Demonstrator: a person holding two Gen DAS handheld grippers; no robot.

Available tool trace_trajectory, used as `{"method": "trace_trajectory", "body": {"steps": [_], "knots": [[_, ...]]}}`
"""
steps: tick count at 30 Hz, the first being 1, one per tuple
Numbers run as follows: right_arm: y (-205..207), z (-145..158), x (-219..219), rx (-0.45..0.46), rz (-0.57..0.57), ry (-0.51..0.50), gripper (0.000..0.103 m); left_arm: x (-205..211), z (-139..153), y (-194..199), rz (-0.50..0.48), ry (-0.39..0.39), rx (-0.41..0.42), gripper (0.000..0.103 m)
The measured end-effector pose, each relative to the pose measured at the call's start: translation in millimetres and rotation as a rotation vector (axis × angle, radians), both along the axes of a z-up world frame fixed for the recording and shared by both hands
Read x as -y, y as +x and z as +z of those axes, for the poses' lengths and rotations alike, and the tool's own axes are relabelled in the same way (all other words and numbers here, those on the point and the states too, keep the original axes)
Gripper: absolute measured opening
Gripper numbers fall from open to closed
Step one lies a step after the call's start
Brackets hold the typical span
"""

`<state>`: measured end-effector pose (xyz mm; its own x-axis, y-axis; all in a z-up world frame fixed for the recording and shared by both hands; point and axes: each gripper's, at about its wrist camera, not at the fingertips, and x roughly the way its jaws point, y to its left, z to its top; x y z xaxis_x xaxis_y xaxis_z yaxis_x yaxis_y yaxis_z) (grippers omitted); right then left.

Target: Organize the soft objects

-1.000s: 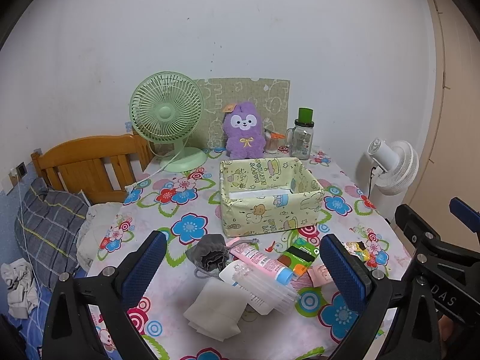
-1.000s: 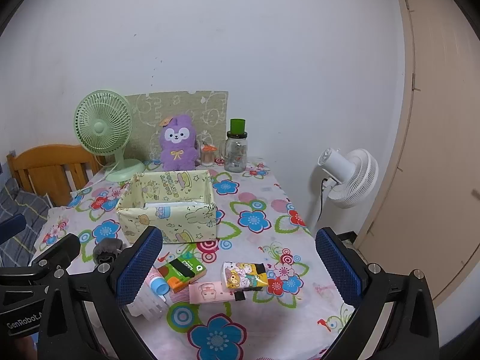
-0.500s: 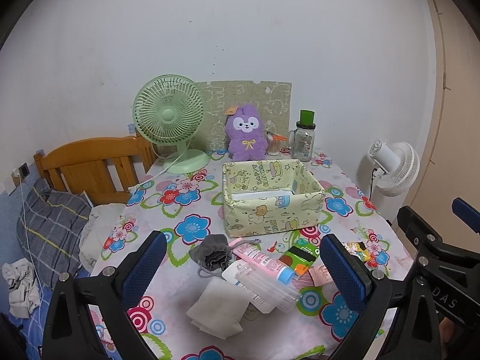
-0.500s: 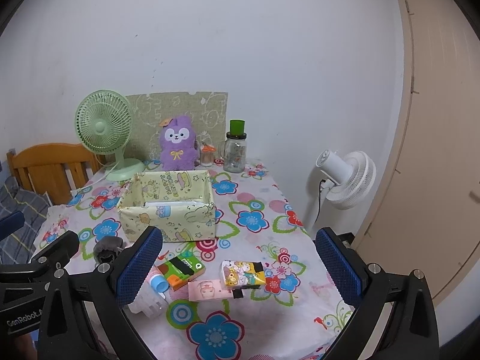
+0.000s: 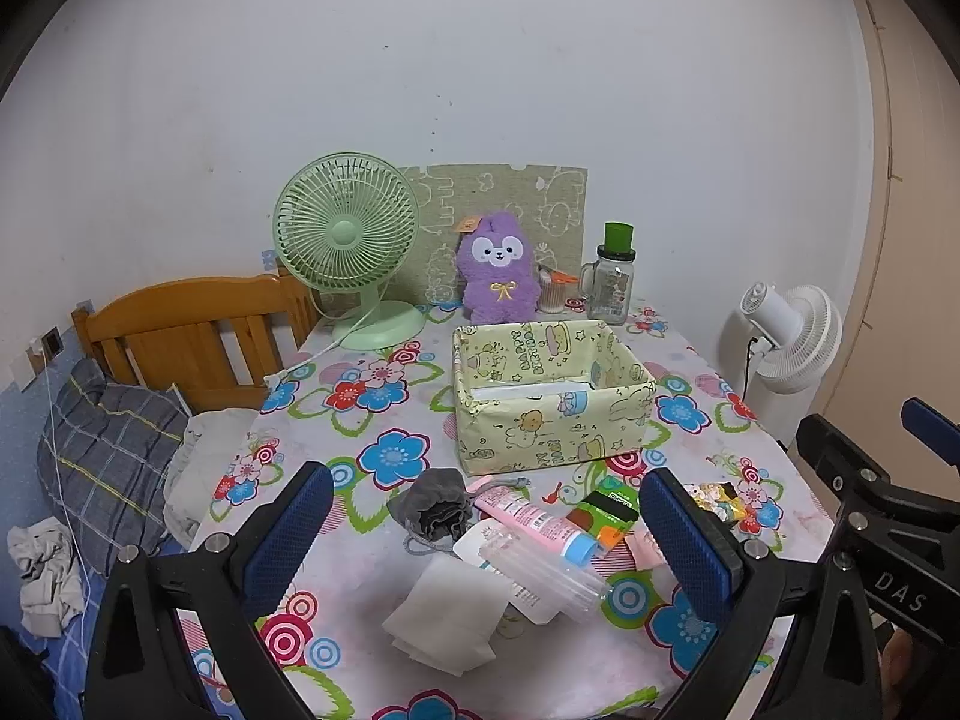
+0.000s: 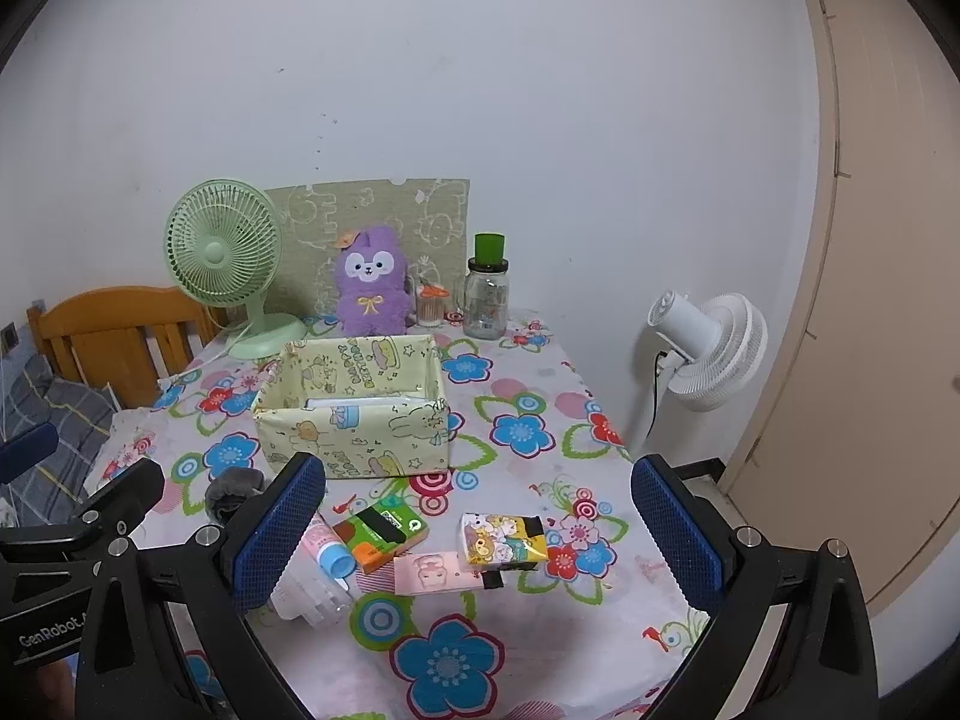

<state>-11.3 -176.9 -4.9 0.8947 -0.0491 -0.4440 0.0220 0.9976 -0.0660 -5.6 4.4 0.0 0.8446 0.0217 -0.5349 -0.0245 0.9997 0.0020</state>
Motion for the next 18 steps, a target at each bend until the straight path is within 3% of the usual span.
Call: {"method": "trace_trajectory", "body": {"steps": [18], "knots": [[9.2, -14.7, 2.8, -0.027, 0.037, 0.026, 0.103, -1.5, -14.6, 6.5, -0.007, 0.013, -0.016, 0.103]]}}
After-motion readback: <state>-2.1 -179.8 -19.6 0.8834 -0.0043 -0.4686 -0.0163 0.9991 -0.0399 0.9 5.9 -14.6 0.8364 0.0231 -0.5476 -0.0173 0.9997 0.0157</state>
